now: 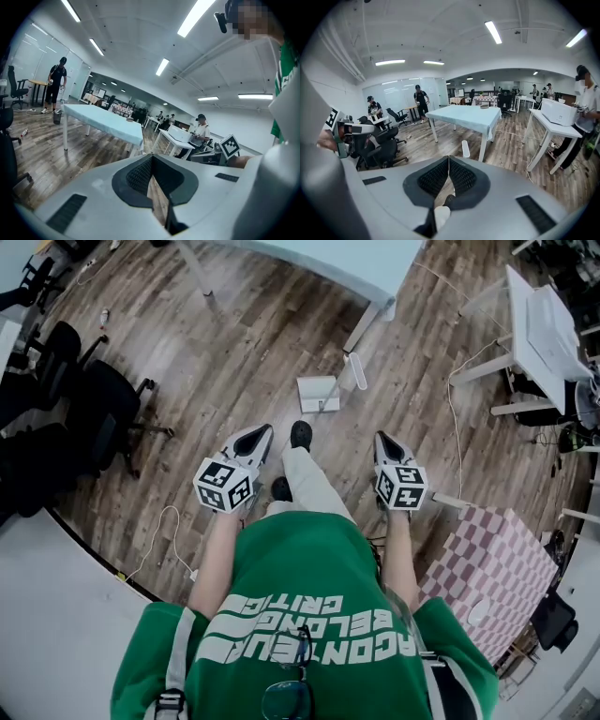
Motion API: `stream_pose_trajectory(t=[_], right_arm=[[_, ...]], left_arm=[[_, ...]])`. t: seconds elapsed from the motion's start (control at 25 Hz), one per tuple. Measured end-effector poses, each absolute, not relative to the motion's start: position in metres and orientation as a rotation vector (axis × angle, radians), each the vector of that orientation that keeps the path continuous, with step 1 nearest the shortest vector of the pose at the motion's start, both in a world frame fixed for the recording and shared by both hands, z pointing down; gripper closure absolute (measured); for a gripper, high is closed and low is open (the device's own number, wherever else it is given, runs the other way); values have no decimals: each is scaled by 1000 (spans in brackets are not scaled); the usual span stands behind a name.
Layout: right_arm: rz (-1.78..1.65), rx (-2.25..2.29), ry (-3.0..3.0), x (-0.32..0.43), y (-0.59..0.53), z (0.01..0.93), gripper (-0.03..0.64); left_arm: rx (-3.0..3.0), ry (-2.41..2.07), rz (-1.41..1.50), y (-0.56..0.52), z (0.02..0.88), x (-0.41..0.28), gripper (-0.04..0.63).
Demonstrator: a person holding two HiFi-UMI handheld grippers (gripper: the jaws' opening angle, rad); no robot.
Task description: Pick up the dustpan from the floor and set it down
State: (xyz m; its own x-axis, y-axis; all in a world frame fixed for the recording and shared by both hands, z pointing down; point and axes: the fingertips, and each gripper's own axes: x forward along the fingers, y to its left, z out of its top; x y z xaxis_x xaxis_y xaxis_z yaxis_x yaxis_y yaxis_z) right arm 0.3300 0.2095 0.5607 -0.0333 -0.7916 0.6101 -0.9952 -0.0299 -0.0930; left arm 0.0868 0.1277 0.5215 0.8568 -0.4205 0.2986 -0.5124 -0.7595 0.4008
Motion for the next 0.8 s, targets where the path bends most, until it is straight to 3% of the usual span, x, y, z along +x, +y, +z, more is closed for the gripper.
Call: stream_pose_trajectory(t=[0.8], right_arm=[[868, 1773, -1843, 391, 27, 614, 607]], left_arm=[[2572, -670, 381, -38, 511, 163, 603]])
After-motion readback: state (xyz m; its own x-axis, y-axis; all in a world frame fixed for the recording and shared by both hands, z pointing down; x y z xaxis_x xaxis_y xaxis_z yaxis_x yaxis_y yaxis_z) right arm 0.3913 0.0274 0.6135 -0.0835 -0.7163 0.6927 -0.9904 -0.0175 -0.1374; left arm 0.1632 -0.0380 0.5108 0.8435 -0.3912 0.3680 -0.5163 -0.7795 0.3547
